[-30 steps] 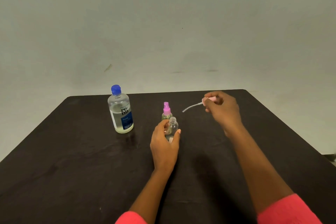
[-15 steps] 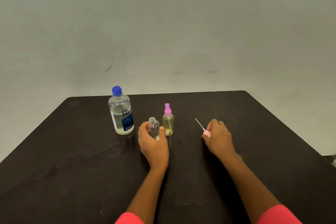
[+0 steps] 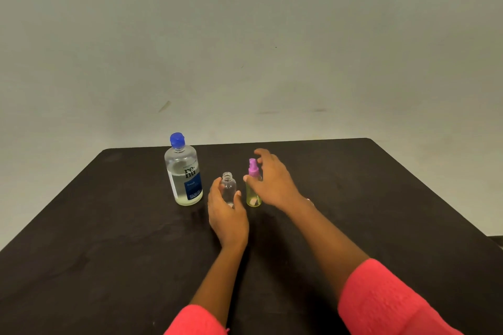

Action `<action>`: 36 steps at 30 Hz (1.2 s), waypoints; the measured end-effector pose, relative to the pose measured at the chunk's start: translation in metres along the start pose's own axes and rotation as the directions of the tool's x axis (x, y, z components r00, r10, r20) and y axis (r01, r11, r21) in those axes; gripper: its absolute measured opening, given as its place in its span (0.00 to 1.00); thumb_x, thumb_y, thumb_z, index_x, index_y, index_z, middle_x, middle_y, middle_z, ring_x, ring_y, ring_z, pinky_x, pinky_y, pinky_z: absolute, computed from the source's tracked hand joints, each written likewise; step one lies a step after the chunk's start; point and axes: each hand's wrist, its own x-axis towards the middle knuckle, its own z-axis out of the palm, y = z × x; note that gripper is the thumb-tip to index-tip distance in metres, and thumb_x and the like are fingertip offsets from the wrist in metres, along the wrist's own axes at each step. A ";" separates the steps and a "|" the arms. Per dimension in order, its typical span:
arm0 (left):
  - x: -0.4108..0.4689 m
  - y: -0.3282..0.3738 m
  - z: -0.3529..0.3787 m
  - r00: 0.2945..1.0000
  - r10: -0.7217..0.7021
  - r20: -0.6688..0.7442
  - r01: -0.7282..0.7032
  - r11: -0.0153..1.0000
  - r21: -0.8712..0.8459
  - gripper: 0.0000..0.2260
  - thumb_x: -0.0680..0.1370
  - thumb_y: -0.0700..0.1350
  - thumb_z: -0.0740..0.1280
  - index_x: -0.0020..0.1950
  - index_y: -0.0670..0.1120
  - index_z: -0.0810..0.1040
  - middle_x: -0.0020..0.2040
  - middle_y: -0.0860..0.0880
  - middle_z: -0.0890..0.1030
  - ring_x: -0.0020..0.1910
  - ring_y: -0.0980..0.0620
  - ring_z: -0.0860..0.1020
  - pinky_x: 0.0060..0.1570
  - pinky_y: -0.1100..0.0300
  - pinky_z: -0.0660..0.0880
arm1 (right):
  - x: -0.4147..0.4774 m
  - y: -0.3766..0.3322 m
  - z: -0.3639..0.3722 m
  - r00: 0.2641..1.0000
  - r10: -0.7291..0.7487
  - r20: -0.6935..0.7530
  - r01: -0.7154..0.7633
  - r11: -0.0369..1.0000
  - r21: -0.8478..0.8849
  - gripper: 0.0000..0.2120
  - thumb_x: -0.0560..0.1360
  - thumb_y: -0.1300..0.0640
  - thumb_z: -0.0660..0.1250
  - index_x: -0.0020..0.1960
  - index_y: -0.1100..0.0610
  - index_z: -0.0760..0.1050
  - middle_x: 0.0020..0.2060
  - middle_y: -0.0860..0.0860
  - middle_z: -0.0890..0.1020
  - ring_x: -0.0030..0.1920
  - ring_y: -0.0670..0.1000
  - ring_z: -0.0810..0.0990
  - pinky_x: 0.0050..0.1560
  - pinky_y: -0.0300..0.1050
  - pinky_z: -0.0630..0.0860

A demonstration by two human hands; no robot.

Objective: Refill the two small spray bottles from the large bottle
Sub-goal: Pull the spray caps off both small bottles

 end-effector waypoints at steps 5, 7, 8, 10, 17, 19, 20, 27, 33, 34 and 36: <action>-0.001 -0.001 0.001 0.997 -0.005 0.079 0.003 1.000 0.019 0.24 0.76 0.38 0.69 0.71 0.48 0.67 0.65 0.47 0.76 0.64 0.49 0.74 0.64 0.48 0.72 | 0.001 0.001 0.007 0.997 0.078 0.017 -0.078 0.997 -0.005 0.15 0.75 0.54 0.67 0.60 0.55 0.69 0.53 0.53 0.78 0.49 0.50 0.76 0.50 0.43 0.74; -0.001 -0.001 -0.001 0.995 0.003 0.101 -0.005 1.000 0.021 0.24 0.76 0.39 0.68 0.71 0.47 0.67 0.66 0.46 0.76 0.64 0.48 0.74 0.64 0.49 0.72 | -0.002 0.004 0.004 0.996 0.086 0.003 -0.086 0.996 0.006 0.14 0.75 0.53 0.68 0.58 0.55 0.71 0.51 0.52 0.78 0.48 0.50 0.77 0.49 0.43 0.75; -0.002 0.000 -0.001 0.994 0.011 0.112 -0.013 1.000 0.019 0.24 0.77 0.39 0.68 0.71 0.47 0.66 0.66 0.46 0.75 0.64 0.48 0.74 0.64 0.51 0.71 | -0.004 0.006 0.001 0.996 0.087 -0.002 -0.087 0.996 0.013 0.14 0.75 0.53 0.68 0.57 0.56 0.71 0.51 0.52 0.78 0.48 0.50 0.77 0.48 0.43 0.74; -0.004 0.002 -0.003 0.990 0.021 0.140 -0.022 1.000 0.005 0.26 0.76 0.39 0.68 0.72 0.47 0.64 0.68 0.46 0.74 0.66 0.48 0.73 0.64 0.56 0.69 | -0.007 0.009 -0.004 0.996 0.089 -0.004 -0.089 0.996 0.024 0.14 0.74 0.52 0.69 0.57 0.56 0.71 0.50 0.51 0.78 0.47 0.49 0.76 0.46 0.41 0.72; -0.020 0.009 -0.017 0.992 0.119 0.048 -0.117 0.993 -0.034 0.34 0.70 0.32 0.69 0.73 0.44 0.61 0.71 0.45 0.67 0.71 0.48 0.64 0.70 0.55 0.62 | -0.017 0.012 -0.017 0.997 0.066 0.049 -0.068 0.997 0.039 0.15 0.73 0.51 0.70 0.56 0.56 0.73 0.50 0.51 0.79 0.49 0.50 0.77 0.49 0.41 0.73; -0.029 0.011 -0.022 0.960 0.279 0.009 -0.278 0.960 -0.020 0.31 0.68 0.33 0.71 0.69 0.42 0.65 0.66 0.44 0.70 0.66 0.49 0.67 0.66 0.66 0.62 | -0.020 0.011 -0.021 0.998 0.042 0.053 -0.044 0.998 0.044 0.12 0.73 0.52 0.70 0.53 0.57 0.75 0.46 0.50 0.80 0.46 0.49 0.78 0.45 0.39 0.72; -0.033 0.013 -0.023 0.933 0.359 0.028 -0.359 0.933 -0.007 0.30 0.67 0.34 0.71 0.68 0.41 0.66 0.63 0.43 0.71 0.64 0.52 0.68 0.64 0.72 0.62 | -0.022 0.010 -0.022 0.998 0.031 0.053 -0.034 0.998 0.060 0.11 0.72 0.52 0.71 0.51 0.57 0.75 0.45 0.50 0.80 0.45 0.48 0.78 0.44 0.38 0.71; -0.045 0.011 -0.028 0.869 0.424 0.255 -0.450 0.891 0.053 0.33 0.68 0.47 0.77 0.69 0.45 0.66 0.62 0.52 0.71 0.60 0.57 0.71 0.58 0.64 0.70 | -0.040 0.000 -0.028 0.989 0.081 0.122 -0.123 0.909 0.397 0.10 0.71 0.53 0.72 0.50 0.54 0.79 0.44 0.46 0.82 0.47 0.46 0.81 0.48 0.41 0.79; -0.041 0.012 -0.032 0.923 0.360 0.135 -0.371 0.927 0.060 0.20 0.69 0.40 0.76 0.60 0.44 0.76 0.53 0.50 0.77 0.50 0.53 0.77 0.48 0.55 0.78 | -0.046 -0.001 -0.023 0.981 0.076 0.178 -0.147 0.892 0.428 0.12 0.71 0.47 0.71 0.52 0.51 0.78 0.47 0.47 0.82 0.49 0.47 0.81 0.52 0.47 0.80; -0.041 0.012 -0.032 0.918 0.373 0.134 -0.383 0.922 0.058 0.20 0.69 0.40 0.76 0.60 0.44 0.77 0.53 0.50 0.77 0.50 0.53 0.77 0.48 0.54 0.78 | -0.044 -0.001 -0.025 0.984 0.073 0.160 -0.134 0.903 0.408 0.13 0.71 0.45 0.71 0.52 0.50 0.78 0.47 0.47 0.82 0.49 0.46 0.80 0.52 0.47 0.80; -0.041 0.012 -0.032 0.906 0.403 0.126 -0.412 0.909 0.057 0.19 0.70 0.39 0.76 0.59 0.44 0.77 0.53 0.51 0.77 0.50 0.53 0.78 0.48 0.54 0.78 | -0.041 -0.002 -0.032 0.991 0.083 0.104 -0.117 0.912 0.393 0.14 0.71 0.43 0.69 0.51 0.49 0.77 0.46 0.47 0.81 0.48 0.47 0.80 0.52 0.47 0.80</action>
